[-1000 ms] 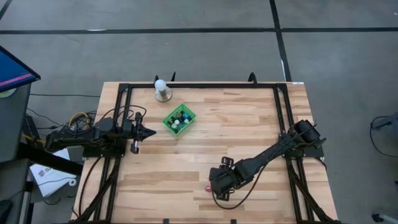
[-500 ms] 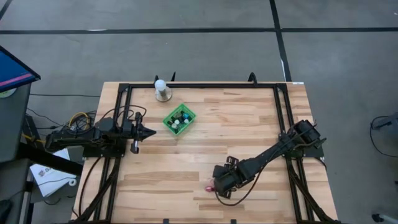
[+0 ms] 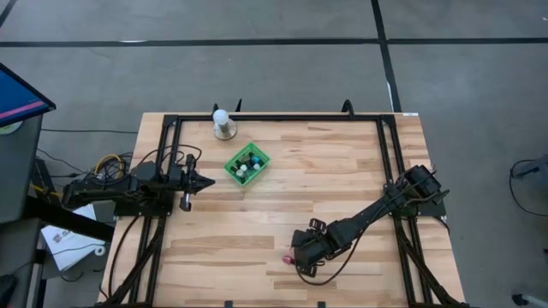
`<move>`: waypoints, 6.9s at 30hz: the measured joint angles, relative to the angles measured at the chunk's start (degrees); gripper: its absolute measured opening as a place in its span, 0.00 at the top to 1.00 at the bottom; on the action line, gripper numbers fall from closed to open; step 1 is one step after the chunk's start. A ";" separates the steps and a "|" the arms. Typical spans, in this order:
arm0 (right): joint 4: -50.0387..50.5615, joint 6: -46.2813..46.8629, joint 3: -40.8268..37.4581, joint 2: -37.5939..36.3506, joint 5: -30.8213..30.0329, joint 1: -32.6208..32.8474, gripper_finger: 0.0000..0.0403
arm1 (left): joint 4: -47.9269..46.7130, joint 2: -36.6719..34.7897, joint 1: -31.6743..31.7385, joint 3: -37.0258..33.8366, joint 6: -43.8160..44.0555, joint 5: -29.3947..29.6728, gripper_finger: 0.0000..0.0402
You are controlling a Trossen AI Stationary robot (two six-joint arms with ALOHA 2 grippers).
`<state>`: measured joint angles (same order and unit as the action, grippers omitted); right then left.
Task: Pick & Place Nail Polish
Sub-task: Put the light pink nail polish bottle into the green bin
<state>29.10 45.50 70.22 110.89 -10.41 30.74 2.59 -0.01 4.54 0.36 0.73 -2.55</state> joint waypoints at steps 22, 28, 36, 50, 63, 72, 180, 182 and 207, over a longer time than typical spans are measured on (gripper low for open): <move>-6.89 5.58 -4.77 -0.04 -0.19 -0.01 0.51 | 0.00 0.00 0.01 -0.01 0.00 -0.04 1.00; -5.17 -0.18 -4.76 -0.09 -0.27 -0.38 0.58 | 0.00 0.00 0.00 0.00 0.00 -0.04 1.00; -4.72 -10.43 -4.81 -0.09 0.11 -1.10 0.68 | 0.00 0.00 0.02 0.00 0.00 -0.06 1.00; -3.90 -13.57 -4.81 -0.15 2.80 -1.64 0.90 | 0.00 0.00 0.02 0.00 0.00 -0.07 1.00; -3.72 -10.12 -4.13 -0.41 3.51 -2.38 0.90 | 0.00 0.00 0.02 0.00 0.00 -0.07 1.00; -4.89 -17.49 -2.75 -4.47 3.69 -7.99 0.90 | 0.02 0.00 0.02 -0.01 0.00 -0.07 1.00; 12.72 -92.08 42.20 23.69 -11.93 -36.02 0.82 | 0.00 0.00 0.02 0.00 0.00 0.00 1.00; 12.70 -92.08 42.46 23.69 -11.92 -36.02 0.82 | -0.01 0.00 0.03 0.00 0.00 0.00 1.00; 20.79 -92.46 44.99 23.19 -7.43 -37.26 0.82 | 0.00 0.00 0.02 0.00 0.00 -0.05 1.00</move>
<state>49.89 -46.97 115.20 134.08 -17.84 -6.51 2.59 -0.01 4.56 0.36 0.73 -2.59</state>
